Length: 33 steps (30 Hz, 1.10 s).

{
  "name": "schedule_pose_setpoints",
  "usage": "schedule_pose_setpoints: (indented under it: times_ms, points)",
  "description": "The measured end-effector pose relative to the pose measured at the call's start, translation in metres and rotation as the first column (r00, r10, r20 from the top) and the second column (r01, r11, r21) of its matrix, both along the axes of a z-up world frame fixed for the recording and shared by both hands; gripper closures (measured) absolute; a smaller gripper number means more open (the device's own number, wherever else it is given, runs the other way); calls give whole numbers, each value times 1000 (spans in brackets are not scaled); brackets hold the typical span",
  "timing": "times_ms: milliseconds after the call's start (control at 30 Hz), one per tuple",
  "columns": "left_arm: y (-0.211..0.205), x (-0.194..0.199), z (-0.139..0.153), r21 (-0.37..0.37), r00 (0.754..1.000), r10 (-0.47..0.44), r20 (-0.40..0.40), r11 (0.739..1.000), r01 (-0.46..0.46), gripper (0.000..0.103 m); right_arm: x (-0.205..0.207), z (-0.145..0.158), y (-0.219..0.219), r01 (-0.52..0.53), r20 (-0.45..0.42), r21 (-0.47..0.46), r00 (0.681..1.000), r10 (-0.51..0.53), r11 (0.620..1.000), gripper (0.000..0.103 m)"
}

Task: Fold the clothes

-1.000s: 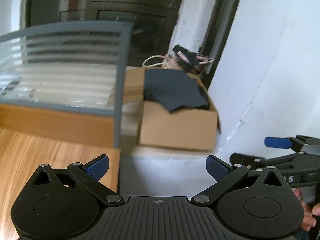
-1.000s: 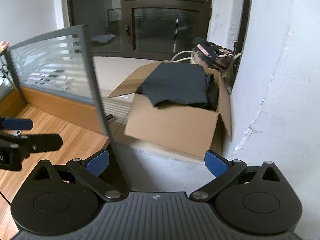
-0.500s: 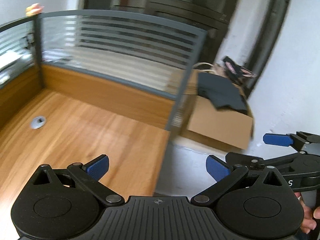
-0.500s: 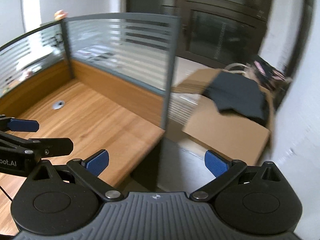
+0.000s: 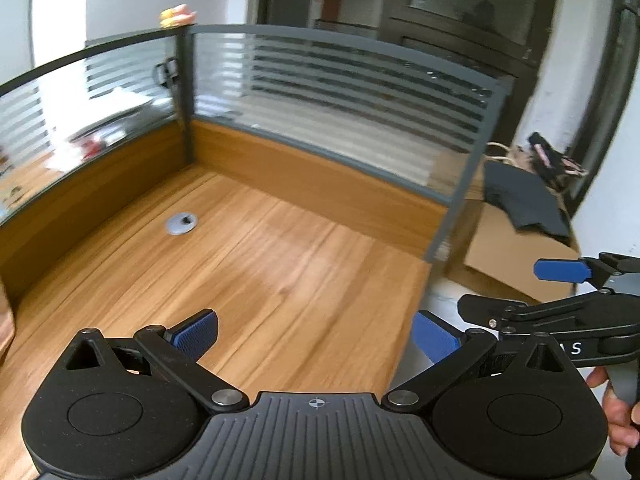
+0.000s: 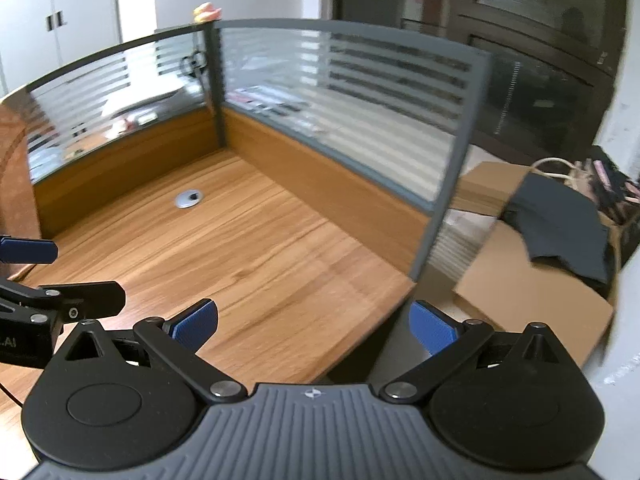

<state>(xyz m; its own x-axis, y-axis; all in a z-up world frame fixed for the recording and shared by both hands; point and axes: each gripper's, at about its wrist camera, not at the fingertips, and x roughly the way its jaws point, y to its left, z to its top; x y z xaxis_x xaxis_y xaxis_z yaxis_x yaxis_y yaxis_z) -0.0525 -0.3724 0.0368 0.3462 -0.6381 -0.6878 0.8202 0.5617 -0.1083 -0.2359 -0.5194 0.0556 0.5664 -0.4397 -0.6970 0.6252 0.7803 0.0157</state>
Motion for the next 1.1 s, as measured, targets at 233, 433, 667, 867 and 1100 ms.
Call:
schedule_pose_setpoints:
  times_ms: [233, 433, 667, 867, 1100]
  points:
    - [29, 12, -3, 26, 995, 92, 31, 995, -93, 0, 37, -5, 16, -120, 2, 16, 993, 120, 993, 0]
    - [52, 30, -2, 38, 976, 202, 76, 978, -205, 0, 69, -8, 30, -221, 5, 27, 975, 221, 975, 1]
    - [73, 49, -4, 45, 944, 328, 44, 943, -330, 0, 112, -5, 45, -336, 0, 19, 942, 336, 942, 1]
    - [96, 55, -4, 48, 913, 404, 57, 912, -407, 0, 148, -2, 59, -431, -5, 11, 902, 431, 902, 0]
    - [138, 56, -2, 55, 841, 538, 62, 839, -541, 0, 184, -2, 93, -544, -17, 6, 839, 544, 839, 1]
